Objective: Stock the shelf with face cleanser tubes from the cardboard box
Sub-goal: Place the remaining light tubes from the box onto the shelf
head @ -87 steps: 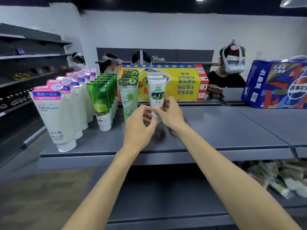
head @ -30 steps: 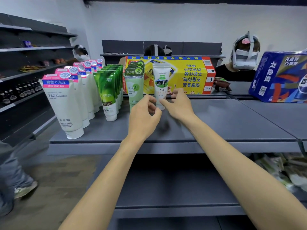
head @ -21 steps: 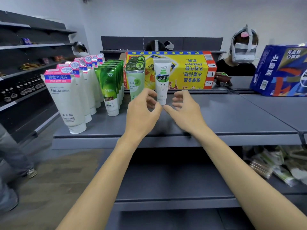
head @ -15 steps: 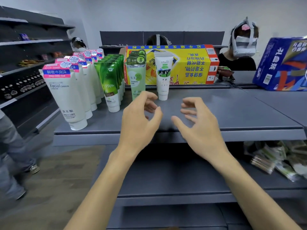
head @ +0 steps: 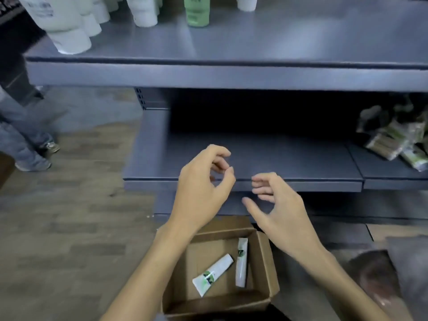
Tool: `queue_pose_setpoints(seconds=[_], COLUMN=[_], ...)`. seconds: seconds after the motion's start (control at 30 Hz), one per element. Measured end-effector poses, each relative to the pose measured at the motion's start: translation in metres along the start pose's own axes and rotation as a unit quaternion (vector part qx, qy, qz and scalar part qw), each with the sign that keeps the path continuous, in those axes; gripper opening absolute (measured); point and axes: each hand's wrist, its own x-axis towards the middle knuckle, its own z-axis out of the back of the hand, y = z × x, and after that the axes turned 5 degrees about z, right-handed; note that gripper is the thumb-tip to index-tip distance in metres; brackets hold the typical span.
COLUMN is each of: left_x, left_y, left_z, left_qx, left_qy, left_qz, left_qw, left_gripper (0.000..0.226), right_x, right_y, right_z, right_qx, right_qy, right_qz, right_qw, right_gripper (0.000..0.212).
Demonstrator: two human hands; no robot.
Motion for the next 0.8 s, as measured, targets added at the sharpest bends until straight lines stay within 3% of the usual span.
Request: queue_pose_setpoints(seconds=[0.2, 0.37, 0.5, 0.6, 0.8], left_x=[-0.047, -0.087, -0.118, -0.144, -0.19], left_y=[0.074, 0.123, 0.157, 0.181, 0.212], left_z=[-0.03, -0.048, -0.06, -0.069, -0.072], left_qx=[0.036, 0.057, 0.089, 0.116, 0.145], left_qy=[0.043, 0.096, 0.155, 0.195, 0.211], left_qz=[0.126, 0.23, 0.326, 0.387, 0.465], left_qw=[0.99, 0.967, 0.928, 0.894, 0.848], left_gripper=[0.021, 0.021, 0.02, 0.019, 0.02], right_x=[-0.021, -0.042, -0.064, -0.076, -0.086], right_y=[-0.061, -0.122, -0.161, -0.181, -0.202], right_z=[-0.049, -0.093, -0.134, -0.168, -0.228], right_qx=[-0.022, -0.063, -0.08, -0.123, -0.221], right_qy=[0.065, 0.19, 0.303, 0.385, 0.488], right_qz=[-0.088, -0.158, -0.182, -0.166, -0.044], right_qw=[0.994, 0.967, 0.932, 0.9, 0.843], right_gripper=[0.035, 0.038, 0.039, 0.031, 0.054])
